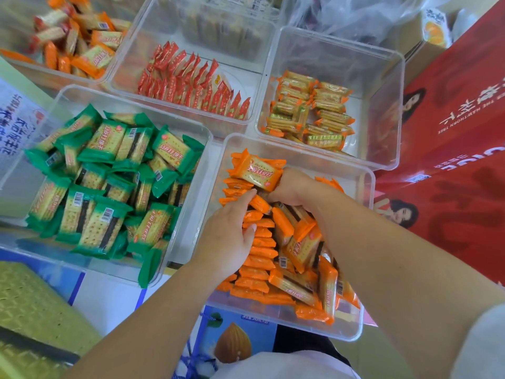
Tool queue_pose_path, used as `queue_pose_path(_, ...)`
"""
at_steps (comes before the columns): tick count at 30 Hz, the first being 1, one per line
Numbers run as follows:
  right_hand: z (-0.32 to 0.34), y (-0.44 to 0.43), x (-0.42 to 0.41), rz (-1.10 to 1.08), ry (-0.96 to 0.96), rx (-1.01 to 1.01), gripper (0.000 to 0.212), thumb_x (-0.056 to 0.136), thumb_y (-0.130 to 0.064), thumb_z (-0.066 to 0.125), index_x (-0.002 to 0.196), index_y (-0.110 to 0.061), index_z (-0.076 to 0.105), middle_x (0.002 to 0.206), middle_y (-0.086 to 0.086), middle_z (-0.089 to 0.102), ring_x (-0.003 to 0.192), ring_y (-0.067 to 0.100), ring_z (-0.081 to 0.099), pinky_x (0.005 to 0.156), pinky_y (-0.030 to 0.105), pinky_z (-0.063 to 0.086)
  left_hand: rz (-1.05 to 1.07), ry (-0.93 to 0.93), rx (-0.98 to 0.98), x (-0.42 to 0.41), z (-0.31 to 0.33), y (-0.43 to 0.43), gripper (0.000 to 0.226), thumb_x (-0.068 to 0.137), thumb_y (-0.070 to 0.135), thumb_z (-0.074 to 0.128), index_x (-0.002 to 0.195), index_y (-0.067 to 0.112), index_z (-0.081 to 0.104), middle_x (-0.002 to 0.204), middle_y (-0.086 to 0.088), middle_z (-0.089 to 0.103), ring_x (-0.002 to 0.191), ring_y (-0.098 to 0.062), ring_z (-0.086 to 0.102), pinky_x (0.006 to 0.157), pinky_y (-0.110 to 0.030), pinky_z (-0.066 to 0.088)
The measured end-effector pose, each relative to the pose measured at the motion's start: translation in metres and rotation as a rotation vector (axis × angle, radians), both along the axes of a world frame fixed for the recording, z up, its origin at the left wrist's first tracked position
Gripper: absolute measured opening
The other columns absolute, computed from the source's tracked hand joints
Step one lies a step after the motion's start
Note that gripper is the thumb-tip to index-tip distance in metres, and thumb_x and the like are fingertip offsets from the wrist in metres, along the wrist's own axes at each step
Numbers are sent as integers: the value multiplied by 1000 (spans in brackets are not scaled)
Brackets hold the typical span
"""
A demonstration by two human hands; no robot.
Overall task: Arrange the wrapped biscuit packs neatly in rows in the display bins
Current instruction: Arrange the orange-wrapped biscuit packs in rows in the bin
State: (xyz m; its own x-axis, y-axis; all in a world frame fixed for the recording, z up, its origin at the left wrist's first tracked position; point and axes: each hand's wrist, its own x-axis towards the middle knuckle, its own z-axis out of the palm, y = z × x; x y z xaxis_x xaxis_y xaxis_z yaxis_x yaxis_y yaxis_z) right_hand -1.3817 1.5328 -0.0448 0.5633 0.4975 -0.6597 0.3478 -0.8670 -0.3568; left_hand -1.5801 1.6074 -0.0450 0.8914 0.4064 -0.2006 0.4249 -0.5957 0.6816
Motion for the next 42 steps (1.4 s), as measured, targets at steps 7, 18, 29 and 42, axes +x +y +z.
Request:
queue_pose_path(7, -7, -5, -11, -401, 188, 206, 61, 70, -35, 89, 121, -19, 60, 110, 2, 69, 95, 19, 65, 82, 36, 56, -5, -9, 19, 0, 0, 0, 67, 99, 34, 57, 152, 45, 18, 151, 9, 44, 133, -17, 47, 108, -39, 45)
queue_pose_path(18, 26, -26, -17, -205, -227, 157, 33, 79, -35, 74, 103, -20, 57, 99, 6, 68, 91, 29, 65, 72, 39, 54, 4, 91, 111, 2, -1, -5, 67, 100, 41, 52, 157, 29, 19, 152, 2, 44, 135, -20, 47, 108, -36, 41)
queue_pose_path(29, 52, -79, -38, -31, -400, 220, 43, 83, -30, 76, 119, -23, 54, 122, 6, 52, 106, 28, 57, 78, 37, 48, -178, 185, 462, 15, 9, -15, 55, 101, 40, 42, 151, 21, 34, 128, -2, 55, 118, -25, 48, 98, -40, 41)
queue_pose_path(42, 62, -96, -40, -141, -348, 328, 49, 85, -31, 72, 129, -26, 52, 124, 5, 56, 111, 26, 55, 85, 37, 47, -187, 21, 225, 38, 23, -5, 28, 93, 5, 59, 120, 12, 65, 117, -8, 56, 98, -31, 60, 80, -45, 53)
